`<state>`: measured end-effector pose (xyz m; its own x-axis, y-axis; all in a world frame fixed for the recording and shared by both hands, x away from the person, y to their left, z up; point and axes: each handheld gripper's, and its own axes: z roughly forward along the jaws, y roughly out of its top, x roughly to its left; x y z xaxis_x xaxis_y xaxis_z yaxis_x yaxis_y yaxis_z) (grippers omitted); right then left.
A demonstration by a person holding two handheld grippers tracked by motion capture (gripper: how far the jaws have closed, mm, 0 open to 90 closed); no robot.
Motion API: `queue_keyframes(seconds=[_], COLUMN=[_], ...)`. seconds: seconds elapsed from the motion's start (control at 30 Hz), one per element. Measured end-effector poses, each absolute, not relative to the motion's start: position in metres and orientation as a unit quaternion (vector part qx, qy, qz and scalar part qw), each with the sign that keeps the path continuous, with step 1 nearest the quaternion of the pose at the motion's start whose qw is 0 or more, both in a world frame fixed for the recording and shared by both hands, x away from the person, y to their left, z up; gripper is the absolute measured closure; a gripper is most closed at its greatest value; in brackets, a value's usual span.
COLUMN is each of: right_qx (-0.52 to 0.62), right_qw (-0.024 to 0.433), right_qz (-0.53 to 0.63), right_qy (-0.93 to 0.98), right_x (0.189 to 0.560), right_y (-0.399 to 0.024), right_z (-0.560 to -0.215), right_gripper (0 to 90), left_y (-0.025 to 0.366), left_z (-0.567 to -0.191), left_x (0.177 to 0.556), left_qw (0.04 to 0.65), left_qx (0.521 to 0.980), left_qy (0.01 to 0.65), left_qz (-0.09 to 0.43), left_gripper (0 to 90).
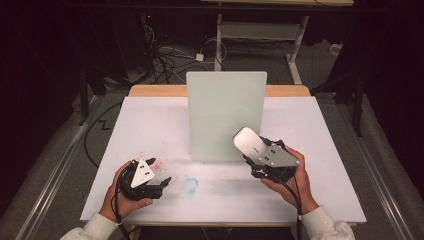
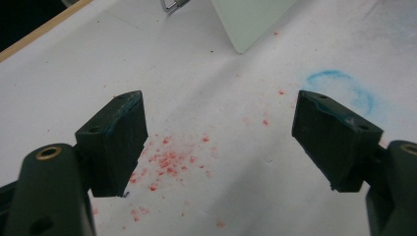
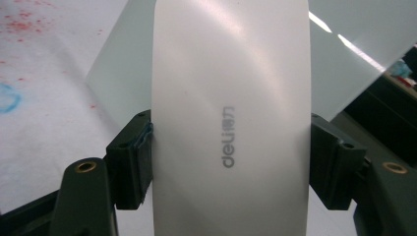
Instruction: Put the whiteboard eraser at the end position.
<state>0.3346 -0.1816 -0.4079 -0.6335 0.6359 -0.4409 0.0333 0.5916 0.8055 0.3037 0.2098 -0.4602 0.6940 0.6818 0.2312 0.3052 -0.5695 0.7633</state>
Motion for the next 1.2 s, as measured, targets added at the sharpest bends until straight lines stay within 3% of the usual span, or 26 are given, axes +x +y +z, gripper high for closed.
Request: queue_keyframes(seconds=[1.2], right_qx=[0.048], right_qw=[0.157], right_qz=[0.284], right_qy=[0.945], right_x=[0.327], right_y=[-0.125], right_z=[-0.449], right_gripper=[30.9], left_y=[0.206], left_z=[-0.465], left_x=[0.306], left_qw=[0.35], left_qx=[0.857], left_qy=[0.285], left_qz=[0.25], left_gripper=[20.4])
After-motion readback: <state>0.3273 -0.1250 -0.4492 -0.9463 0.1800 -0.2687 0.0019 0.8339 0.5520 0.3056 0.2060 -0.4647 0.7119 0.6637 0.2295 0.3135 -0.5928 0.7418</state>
